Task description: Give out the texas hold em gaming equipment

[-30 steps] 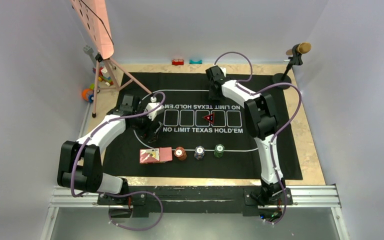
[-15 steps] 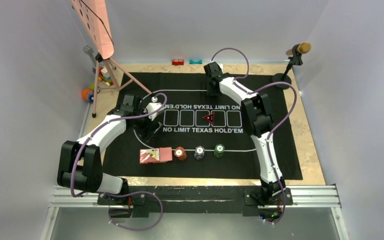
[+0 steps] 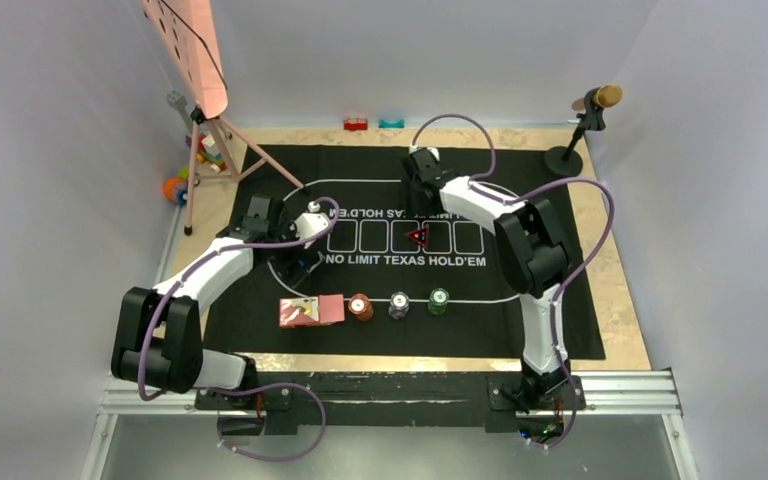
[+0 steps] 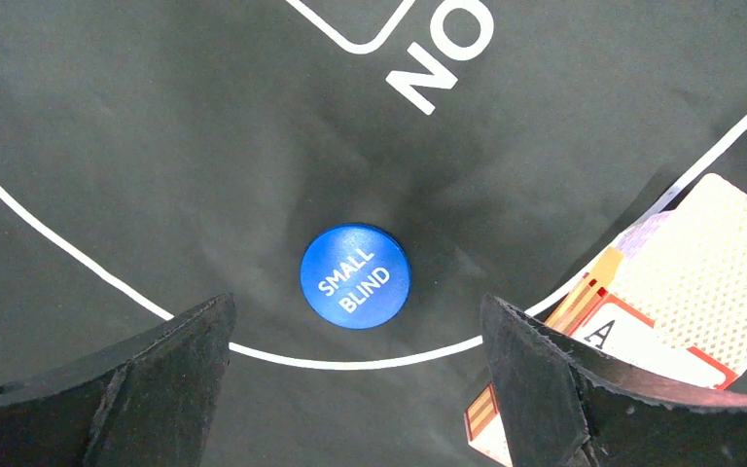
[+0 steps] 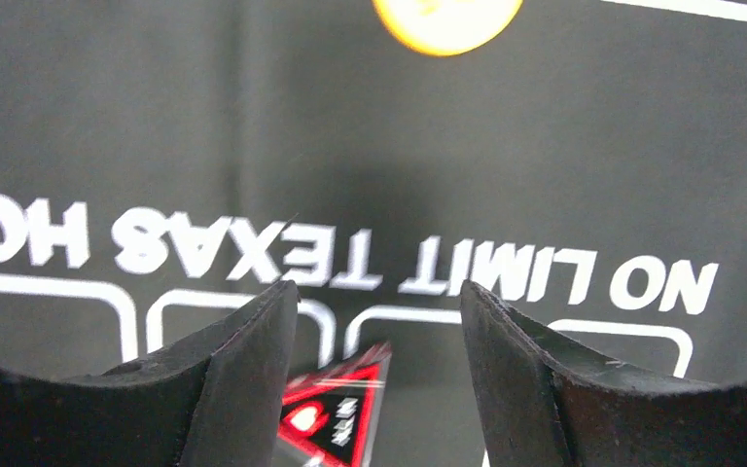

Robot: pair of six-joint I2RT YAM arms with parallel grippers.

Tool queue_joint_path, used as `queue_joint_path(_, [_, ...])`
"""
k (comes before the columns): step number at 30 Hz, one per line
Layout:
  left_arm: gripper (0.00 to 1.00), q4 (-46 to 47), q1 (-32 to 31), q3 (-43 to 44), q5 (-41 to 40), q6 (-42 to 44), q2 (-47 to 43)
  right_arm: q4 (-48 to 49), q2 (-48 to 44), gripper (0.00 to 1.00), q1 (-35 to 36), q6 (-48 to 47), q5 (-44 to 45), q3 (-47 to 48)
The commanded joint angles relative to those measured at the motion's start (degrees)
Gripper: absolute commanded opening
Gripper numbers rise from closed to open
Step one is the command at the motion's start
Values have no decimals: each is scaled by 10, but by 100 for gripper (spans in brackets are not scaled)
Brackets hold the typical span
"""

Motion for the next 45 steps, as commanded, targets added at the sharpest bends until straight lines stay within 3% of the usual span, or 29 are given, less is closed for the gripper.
queue_joint_path(1, [100, 33, -3, 4, -12, 30, -5, 52, -52, 66, 52, -13, 0, -47])
queue_joint_path(12, [100, 39, -2, 15, -19, 51, 16, 54, -51, 64, 89, -32, 19, -81])
queue_joint_path(23, [100, 53, -2, 8, -38, 66, 23, 42, -87, 51, 88, 1, 41, -171])
queue_joint_path(33, [100, 57, -1, 13, -55, 77, 32, 15, -168, 45, 20, 79, 67, -283])
queue_joint_path(40, [100, 51, 4, 17, -64, 75, 24, -21, -188, 46, 20, 86, 96, -259])
queue_joint_path(45, [100, 30, 6, 31, -53, 66, 11, -35, -219, 62, 25, 89, 108, -261])
